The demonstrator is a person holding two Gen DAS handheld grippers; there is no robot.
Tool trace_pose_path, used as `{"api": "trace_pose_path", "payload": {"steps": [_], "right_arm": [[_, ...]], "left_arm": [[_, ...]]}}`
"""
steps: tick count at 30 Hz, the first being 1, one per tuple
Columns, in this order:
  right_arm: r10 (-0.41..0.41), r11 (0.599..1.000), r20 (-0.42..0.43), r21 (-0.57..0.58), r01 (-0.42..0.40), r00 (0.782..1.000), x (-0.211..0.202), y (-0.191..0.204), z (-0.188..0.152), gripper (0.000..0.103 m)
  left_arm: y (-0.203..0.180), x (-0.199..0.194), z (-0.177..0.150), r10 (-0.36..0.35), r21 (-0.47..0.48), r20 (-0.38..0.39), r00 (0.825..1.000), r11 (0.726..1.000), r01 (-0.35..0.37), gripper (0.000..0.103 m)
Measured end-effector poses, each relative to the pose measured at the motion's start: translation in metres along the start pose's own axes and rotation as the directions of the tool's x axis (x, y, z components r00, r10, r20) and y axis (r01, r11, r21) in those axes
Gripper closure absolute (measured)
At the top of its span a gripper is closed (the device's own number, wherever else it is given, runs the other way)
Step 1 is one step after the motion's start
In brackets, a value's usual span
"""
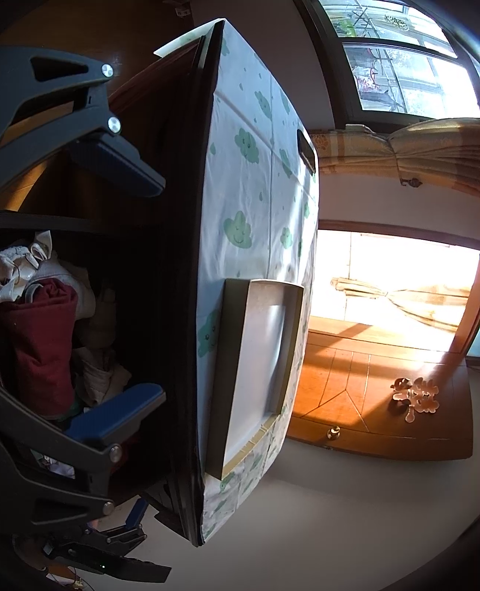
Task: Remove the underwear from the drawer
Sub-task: 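Move both tools into the drawer over the pile of clothes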
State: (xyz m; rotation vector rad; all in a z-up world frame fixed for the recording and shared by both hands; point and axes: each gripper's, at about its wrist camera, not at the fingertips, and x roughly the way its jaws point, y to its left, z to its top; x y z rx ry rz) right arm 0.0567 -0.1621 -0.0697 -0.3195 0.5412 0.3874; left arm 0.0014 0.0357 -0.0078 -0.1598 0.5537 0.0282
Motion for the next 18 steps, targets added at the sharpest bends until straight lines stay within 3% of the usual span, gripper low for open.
{"api": "trace_pose_path", "payload": {"steps": [18], "right_arm": [[0.027, 0.999, -0.057, -0.025, -0.029, 0.998, -0.0008, 0.0019, -0.0048, 0.001]], "left_arm": [[-0.0070, 0.0030, -0.0013, -0.036, 0.029, -0.034, 0.999, 0.999, 0.037, 0.000]]}}
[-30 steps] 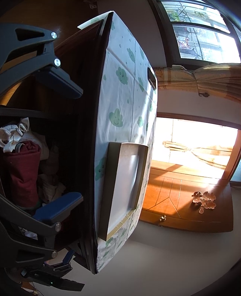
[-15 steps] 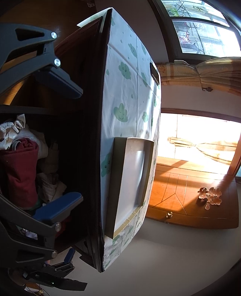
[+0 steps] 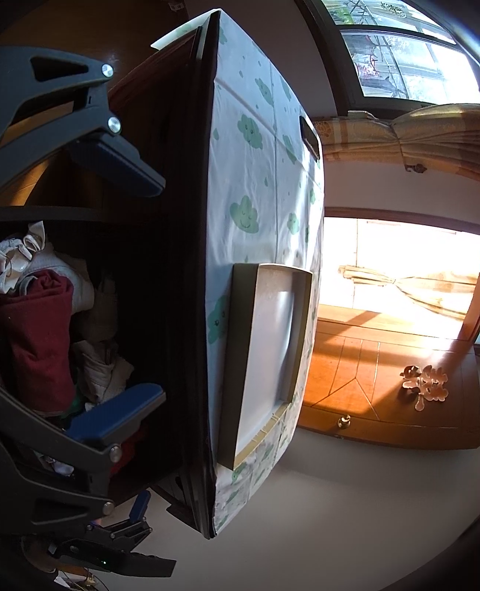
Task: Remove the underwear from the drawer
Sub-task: 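Move both tools into the drawer over the pile of clothes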
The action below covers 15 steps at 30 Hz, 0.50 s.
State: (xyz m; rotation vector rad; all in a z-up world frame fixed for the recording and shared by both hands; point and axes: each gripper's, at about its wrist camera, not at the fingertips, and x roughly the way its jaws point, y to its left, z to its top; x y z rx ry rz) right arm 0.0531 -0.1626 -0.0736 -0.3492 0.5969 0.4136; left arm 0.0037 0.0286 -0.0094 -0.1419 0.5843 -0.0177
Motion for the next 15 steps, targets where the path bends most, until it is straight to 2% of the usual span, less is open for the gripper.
{"api": "trace_pose_path", "payload": {"steps": [7, 12, 15], "right_arm": [[0.058, 0.998, -0.059, -0.035, -0.060, 0.997, 0.007, 0.003, 0.005, 0.001], [0.111, 0.992, -0.131, -0.043, -0.117, 0.985, 0.016, 0.003, 0.008, 0.000], [0.107, 0.991, -0.146, -0.069, -0.118, 0.984, 0.018, 0.006, 0.013, 0.001]], "left_arm": [[-0.006, 0.008, -0.003, -0.015, 0.017, -0.030, 0.999, 1.000, 0.015, 0.000], [-0.007, 0.018, -0.009, -0.024, 0.030, -0.067, 0.997, 0.999, 0.026, 0.000], [-0.006, 0.027, -0.013, -0.038, 0.024, -0.103, 0.994, 0.999, 0.041, 0.000]]}}
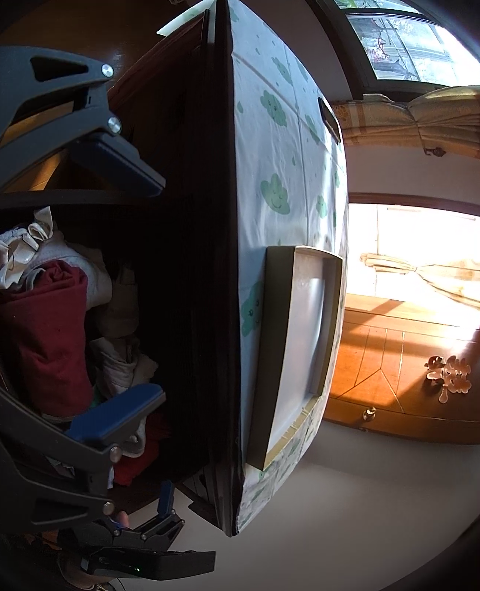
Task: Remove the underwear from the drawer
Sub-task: 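Move both tools into the drawer over the pile of clothes, then grasp the beige dotted garment with the right tool while the left tool approaches the dark red sock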
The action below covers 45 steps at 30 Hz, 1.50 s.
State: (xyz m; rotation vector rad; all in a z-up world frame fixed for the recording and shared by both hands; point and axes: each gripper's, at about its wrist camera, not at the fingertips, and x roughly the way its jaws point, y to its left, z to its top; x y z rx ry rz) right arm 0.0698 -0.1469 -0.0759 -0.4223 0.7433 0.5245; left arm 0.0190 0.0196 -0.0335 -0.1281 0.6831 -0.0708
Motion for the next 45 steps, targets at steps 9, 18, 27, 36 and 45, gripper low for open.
{"api": "trace_pose_path", "payload": {"steps": [9, 18, 27, 36, 45], "right_arm": [[0.092, 0.993, -0.039, -0.071, -0.094, 0.995, 0.018, 0.015, 0.028, 0.000], [0.107, 0.983, -0.171, -0.130, -0.130, 0.979, 0.052, 0.031, 0.050, 0.001], [0.155, 0.977, -0.303, -0.094, -0.192, 0.940, 0.082, 0.030, 0.051, 0.017], [0.229, 0.969, -0.292, -0.025, -0.247, 0.929, 0.073, 0.013, 0.042, 0.064], [0.240, 0.970, -0.224, 0.030, -0.239, 0.945, 0.045, -0.021, 0.021, 0.065]], "left_arm": [[0.006, 0.010, -0.005, -0.001, -0.001, -0.041, 0.999, 1.000, 0.001, 0.000], [0.013, 0.014, -0.004, -0.005, -0.012, -0.060, 0.998, 1.000, 0.004, 0.000], [0.008, 0.018, -0.007, -0.037, 0.011, -0.082, 0.996, 0.999, 0.038, 0.000], [-0.003, 0.024, -0.011, -0.079, 0.061, -0.114, 0.990, 0.994, 0.086, 0.000], [-0.032, 0.032, -0.013, -0.146, 0.297, -0.237, 0.960, 0.931, 0.215, 0.000]]}}
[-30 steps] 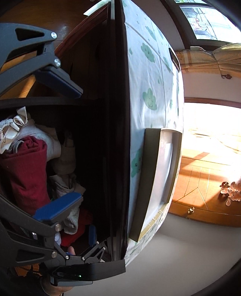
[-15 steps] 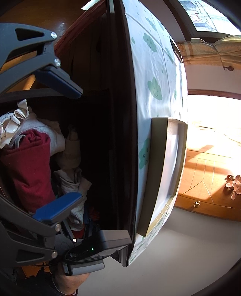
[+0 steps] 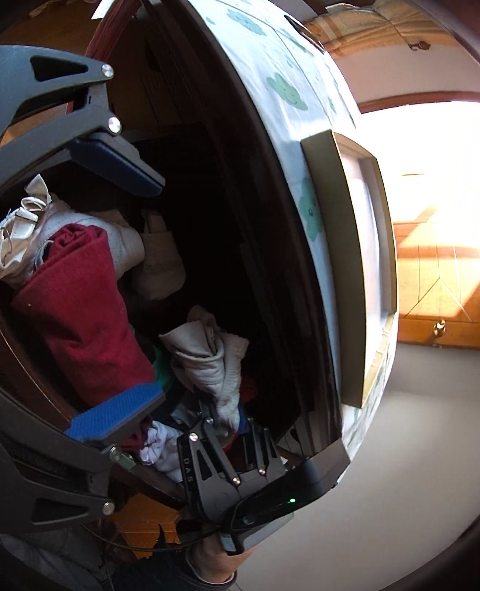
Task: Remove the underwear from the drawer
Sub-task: 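Grasp the beige dotted garment with the right tool while the left tool approaches the dark red sock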
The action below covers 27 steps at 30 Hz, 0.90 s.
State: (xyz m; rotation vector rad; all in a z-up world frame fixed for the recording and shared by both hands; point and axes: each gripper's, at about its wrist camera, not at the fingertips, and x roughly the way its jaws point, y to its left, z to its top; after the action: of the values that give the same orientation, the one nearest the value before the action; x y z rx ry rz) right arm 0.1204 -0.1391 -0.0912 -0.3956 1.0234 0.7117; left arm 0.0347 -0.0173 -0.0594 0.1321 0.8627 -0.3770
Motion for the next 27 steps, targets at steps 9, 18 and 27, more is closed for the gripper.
{"api": "trace_pose_path", "payload": {"steps": [9, 18, 27], "right_arm": [[0.018, 0.998, 0.034, 0.055, -0.020, 0.999, -0.007, -0.018, -0.010, 0.065], [0.024, 0.998, 0.041, 0.063, -0.027, 0.999, -0.007, -0.019, -0.010, 0.065], [0.032, 0.997, 0.045, 0.072, -0.035, 0.998, -0.007, -0.019, -0.011, 0.065]], "left_arm": [[-0.017, 0.027, -0.006, -0.021, 0.168, -0.141, 0.990, 0.985, 0.045, 0.004], [-0.021, 0.039, -0.004, -0.156, 0.203, -0.295, 0.943, 0.954, 0.222, 0.016], [-0.031, 0.062, -0.003, -0.191, 0.251, -0.439, 0.878, 0.912, 0.324, 0.019]]}}
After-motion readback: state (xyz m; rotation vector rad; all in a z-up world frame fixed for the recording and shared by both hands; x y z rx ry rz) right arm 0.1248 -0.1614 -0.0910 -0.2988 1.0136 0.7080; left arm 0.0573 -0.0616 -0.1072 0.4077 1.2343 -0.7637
